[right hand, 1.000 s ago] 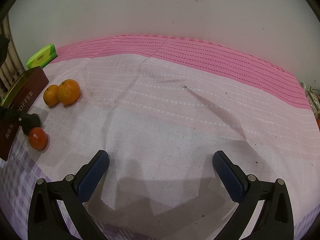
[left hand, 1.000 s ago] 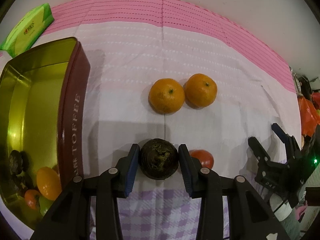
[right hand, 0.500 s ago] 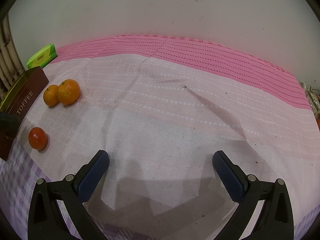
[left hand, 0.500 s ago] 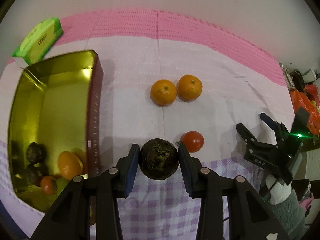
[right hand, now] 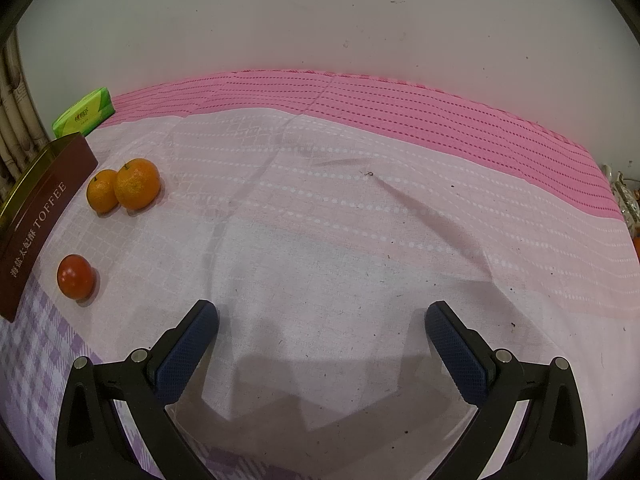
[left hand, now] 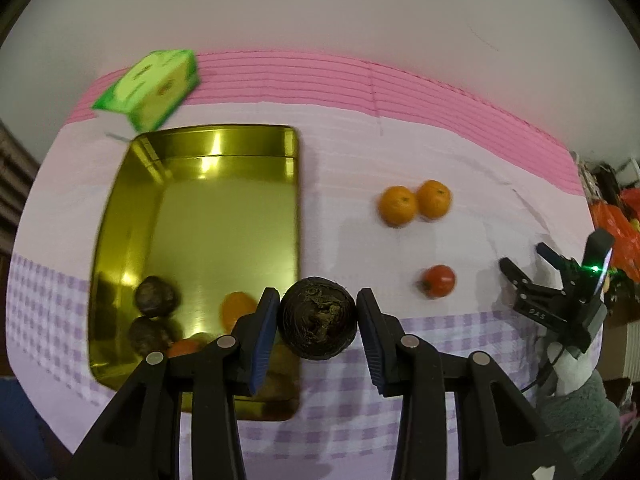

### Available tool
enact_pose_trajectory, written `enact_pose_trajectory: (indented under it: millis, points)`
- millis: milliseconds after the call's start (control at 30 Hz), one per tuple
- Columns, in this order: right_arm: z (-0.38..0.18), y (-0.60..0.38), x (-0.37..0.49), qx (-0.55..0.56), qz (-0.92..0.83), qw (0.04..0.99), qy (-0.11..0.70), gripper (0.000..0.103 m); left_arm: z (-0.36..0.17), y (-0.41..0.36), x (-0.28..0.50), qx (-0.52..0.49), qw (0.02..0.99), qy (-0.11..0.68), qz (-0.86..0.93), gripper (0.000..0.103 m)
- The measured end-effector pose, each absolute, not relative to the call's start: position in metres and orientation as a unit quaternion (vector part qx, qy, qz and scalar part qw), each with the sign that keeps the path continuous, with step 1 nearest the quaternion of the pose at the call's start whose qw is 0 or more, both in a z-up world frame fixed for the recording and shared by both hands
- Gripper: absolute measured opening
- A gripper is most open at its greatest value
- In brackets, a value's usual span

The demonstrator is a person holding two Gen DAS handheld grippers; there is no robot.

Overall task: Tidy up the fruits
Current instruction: 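Lift the dark fruit and carry it toward the tin, then lower the dark fruit into the tin and open the left tool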

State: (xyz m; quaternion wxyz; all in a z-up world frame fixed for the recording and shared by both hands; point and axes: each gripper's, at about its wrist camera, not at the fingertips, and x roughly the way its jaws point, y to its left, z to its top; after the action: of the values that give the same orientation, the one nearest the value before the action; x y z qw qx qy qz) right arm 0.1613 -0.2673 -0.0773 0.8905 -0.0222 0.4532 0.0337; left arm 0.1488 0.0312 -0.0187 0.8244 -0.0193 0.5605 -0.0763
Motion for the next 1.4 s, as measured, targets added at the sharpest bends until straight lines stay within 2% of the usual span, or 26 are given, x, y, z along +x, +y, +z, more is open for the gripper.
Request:
enact_pose_trajectory:
  millis: [533,1400]
  points:
    - [-0.078,-0.267,0.161,-0.022,0.033,0.891,0.453,0.103,-0.034,0.107,0.144,-0.047,0.818,0.573,-0.016,0.036]
    - [-0.078,-0.266,0.161,-0.022,0.033,0.891,0.453,0.103,-0.058,0.132,0.123,-0.061,0.81,0.584,-0.012,0.037]
